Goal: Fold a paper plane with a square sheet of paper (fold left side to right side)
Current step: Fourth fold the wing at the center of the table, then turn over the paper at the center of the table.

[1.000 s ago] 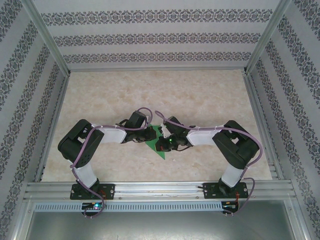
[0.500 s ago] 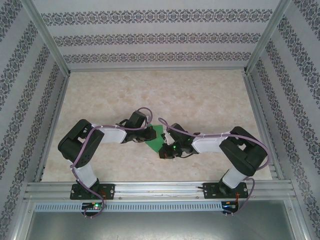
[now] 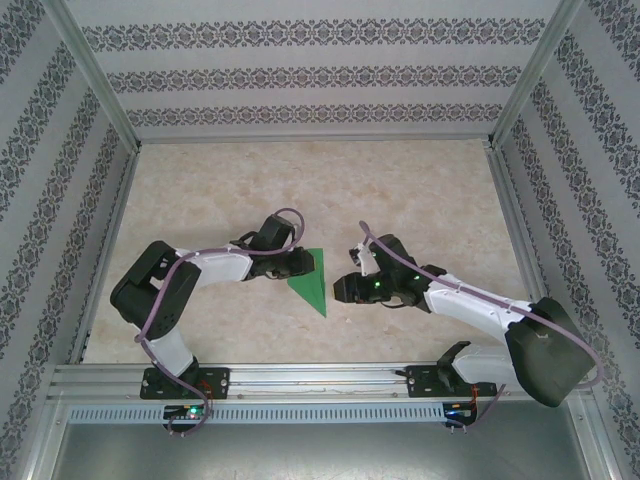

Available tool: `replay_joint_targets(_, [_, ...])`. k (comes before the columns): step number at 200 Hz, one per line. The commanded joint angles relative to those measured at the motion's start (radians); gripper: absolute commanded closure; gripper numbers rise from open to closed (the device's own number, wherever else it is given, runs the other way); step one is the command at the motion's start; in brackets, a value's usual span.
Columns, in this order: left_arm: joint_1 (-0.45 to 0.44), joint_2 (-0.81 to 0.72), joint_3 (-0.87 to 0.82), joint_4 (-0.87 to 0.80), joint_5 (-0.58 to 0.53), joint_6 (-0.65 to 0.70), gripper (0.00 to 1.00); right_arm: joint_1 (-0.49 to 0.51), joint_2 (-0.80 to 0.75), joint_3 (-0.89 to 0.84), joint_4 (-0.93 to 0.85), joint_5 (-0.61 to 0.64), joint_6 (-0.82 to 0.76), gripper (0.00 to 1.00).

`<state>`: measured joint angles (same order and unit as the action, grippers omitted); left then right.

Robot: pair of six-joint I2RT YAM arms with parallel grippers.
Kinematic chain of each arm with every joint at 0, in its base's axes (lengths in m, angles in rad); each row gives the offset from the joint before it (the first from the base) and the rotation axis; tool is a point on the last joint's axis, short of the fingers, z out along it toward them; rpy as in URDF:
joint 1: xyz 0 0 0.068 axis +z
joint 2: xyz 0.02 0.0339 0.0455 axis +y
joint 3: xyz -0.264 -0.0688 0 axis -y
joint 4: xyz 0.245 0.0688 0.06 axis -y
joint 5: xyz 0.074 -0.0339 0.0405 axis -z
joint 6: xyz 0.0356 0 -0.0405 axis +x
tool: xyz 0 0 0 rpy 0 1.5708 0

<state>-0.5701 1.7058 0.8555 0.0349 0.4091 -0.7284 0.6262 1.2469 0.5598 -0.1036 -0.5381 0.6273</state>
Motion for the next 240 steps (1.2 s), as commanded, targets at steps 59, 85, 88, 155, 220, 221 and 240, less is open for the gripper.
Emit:
replay_joint_targets(59, [0.027,-0.363,-0.059,-0.149,-0.183,0.075,0.63,0.009,0.154,0.074,0.087,0.002,-0.127,0.46])
replay_joint_targets(85, [0.038,-0.512,-0.165,-0.166,-0.257,0.069,0.58,0.029,0.241,0.124,0.115,0.007,-0.148,0.45])
replay_joint_targets(88, [0.040,-0.529,-0.176,-0.169,-0.264,0.069,0.57,0.031,0.250,0.130,0.118,0.007,-0.151,0.45])
replay_joint_targets(155, [0.077,-0.743,-0.320,-0.215,-0.264,0.014,0.49,0.052,0.435,0.226,0.171,0.013,-0.171,0.54])
replay_joint_targets(220, [0.094,-0.812,-0.338,-0.183,-0.200,-0.021,0.44,0.034,0.450,0.194,0.255,-0.043,-0.165,0.98])
replay_joint_targets(221, [0.095,-0.813,-0.338,-0.181,-0.199,-0.022,0.44,0.034,0.448,0.194,0.257,-0.045,-0.164,0.99])
replay_joint_targets(240, [0.108,-0.843,-0.343,-0.153,-0.157,-0.038,0.42,0.017,0.399,0.172,0.296,-0.079,-0.157,1.00])
